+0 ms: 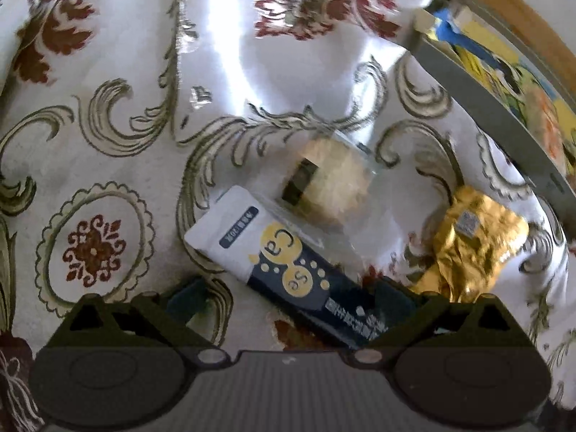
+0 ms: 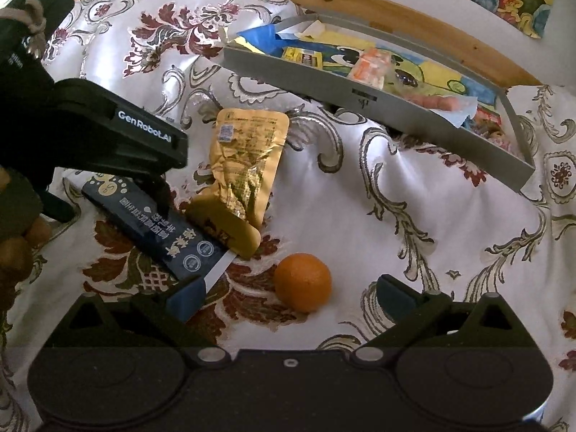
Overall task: Organize snacks
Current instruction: 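Lower the left tool onto the blue Ca stick pack while the right tool approaches the orange, then grasp the Ca stick pack with the left tool while the right tool grasps the orange, then carry the Ca stick pack and orange over the grey tray, then lower both items into the grey tray and open both tools, then lift both tools away from the tray back over the remaining snacks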
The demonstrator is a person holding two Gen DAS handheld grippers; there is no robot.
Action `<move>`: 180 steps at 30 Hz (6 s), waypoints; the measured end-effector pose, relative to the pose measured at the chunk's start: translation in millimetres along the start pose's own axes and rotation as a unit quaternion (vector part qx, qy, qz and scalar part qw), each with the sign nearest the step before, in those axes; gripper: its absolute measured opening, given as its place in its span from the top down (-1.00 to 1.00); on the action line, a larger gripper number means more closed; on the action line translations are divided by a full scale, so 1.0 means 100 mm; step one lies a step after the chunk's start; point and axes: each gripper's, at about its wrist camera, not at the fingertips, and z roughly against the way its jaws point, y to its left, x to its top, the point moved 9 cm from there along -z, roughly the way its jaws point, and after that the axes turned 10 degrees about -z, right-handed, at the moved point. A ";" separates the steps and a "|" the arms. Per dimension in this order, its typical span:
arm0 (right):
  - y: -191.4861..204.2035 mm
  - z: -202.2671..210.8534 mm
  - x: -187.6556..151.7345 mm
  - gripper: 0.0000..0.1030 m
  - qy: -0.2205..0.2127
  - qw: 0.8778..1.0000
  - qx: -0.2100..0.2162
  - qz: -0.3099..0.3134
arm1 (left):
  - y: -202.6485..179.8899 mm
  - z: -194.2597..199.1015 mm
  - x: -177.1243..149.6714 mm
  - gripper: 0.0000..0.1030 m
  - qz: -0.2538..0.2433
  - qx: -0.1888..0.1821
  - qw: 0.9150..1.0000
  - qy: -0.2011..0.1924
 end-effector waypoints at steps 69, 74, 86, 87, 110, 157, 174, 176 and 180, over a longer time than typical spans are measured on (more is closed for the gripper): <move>-0.04 0.83 0.30 0.30 -0.112 0.990 0.047 -0.067 | -0.11 1.04 -0.34 0.83 -0.038 -0.218 0.967 -0.130; -0.16 0.90 0.44 0.30 -0.140 0.986 0.046 -0.080 | -0.28 1.15 -0.07 0.83 -0.050 -0.222 0.962 -0.153; -0.47 0.72 0.91 0.30 -0.188 0.976 0.045 -0.100 | -0.79 1.19 0.66 0.83 -0.066 -0.224 0.955 -0.182; -0.50 0.69 0.95 0.30 -0.192 0.975 0.046 -0.101 | -0.82 1.19 0.74 0.83 -0.067 -0.223 0.955 -0.186; -1.53 -0.28 1.74 0.30 -0.218 0.959 -0.010 -0.180 | -1.61 0.44 1.84 0.83 -0.109 -0.150 0.965 -0.185; -1.38 0.65 1.84 -0.98 -0.304 0.938 -0.012 -0.166 | -1.34 1.34 1.45 -0.99 -0.169 -0.085 0.928 -0.321; -0.98 1.44 1.42 -0.99 -0.338 0.929 -0.003 -0.149 | -0.61 1.95 0.76 -0.99 -0.155 -0.071 0.913 -0.369; -0.92 1.51 1.33 -0.99 -0.337 0.930 -0.002 -0.145 | -0.53 2.00 0.67 -0.99 -0.156 -0.069 0.912 -0.372; -0.80 1.64 1.16 -0.99 -0.335 0.932 0.002 -0.139 | -0.38 2.06 0.50 -0.99 -0.150 -0.068 0.912 -0.376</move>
